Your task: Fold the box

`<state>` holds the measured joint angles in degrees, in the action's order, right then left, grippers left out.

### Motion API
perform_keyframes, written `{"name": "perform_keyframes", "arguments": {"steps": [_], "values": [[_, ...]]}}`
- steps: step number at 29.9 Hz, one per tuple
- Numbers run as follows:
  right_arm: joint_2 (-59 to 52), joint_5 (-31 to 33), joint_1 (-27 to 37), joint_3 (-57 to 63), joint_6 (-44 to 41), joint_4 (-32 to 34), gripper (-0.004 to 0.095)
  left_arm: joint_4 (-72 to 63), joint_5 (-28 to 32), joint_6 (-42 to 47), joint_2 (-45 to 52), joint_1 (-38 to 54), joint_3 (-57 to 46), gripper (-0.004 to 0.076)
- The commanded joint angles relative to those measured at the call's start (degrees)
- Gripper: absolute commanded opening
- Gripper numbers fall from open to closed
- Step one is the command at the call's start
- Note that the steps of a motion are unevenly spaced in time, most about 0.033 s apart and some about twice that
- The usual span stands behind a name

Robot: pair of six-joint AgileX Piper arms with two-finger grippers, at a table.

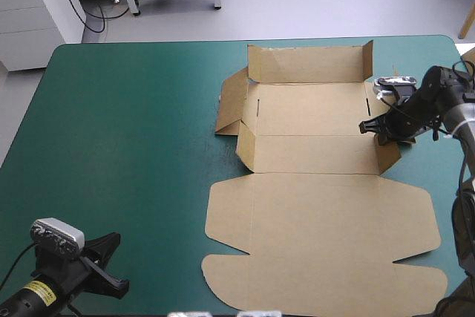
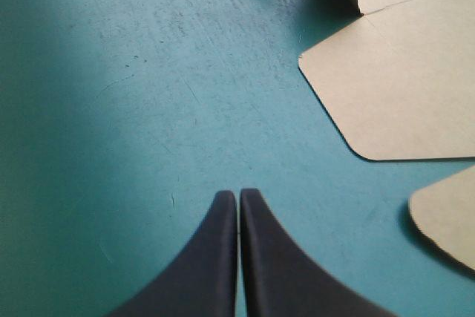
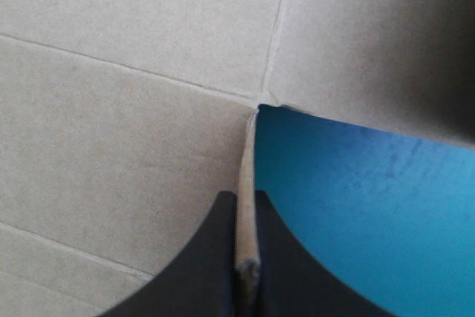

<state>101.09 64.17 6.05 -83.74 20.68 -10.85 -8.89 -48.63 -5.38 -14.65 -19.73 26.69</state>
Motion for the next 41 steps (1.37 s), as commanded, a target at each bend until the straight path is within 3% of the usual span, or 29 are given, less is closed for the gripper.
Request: {"name": "perform_keyframes", "arguments": {"steps": [1,5,19,26,33,41], "values": [[1.1,2.7,-3.0,-7.3,2.8,4.7,-0.0010,-0.7,3.7,0.2,-0.7,-0.3,1.3,-0.0008],[4.4,2.8,-9.9,-13.0,6.7,9.3,-0.0021,-0.9,3.7,0.2,-0.7,-0.3,1.3,-0.0008],[14.2,2.8,-30.7,-30.5,22.4,9.3,-0.0021,-1.6,3.7,0.2,-0.7,-0.3,1.3,-0.0008],[15.6,2.7,-39.7,-33.0,31.2,9.6,-0.0022,-1.6,3.7,0.2,-0.7,-0.3,1.3,-0.0008],[17.6,2.4,-45.8,-33.0,38.0,14.4,-0.0022,-1.6,3.7,0.2,-0.7,-0.3,1.3,-0.0008],[21.9,1.2,-46.9,-33.0,35.2,19.2,-0.0022,-1.6,3.7,0.2,-0.7,-0.3,1.3,-0.0008]]}}
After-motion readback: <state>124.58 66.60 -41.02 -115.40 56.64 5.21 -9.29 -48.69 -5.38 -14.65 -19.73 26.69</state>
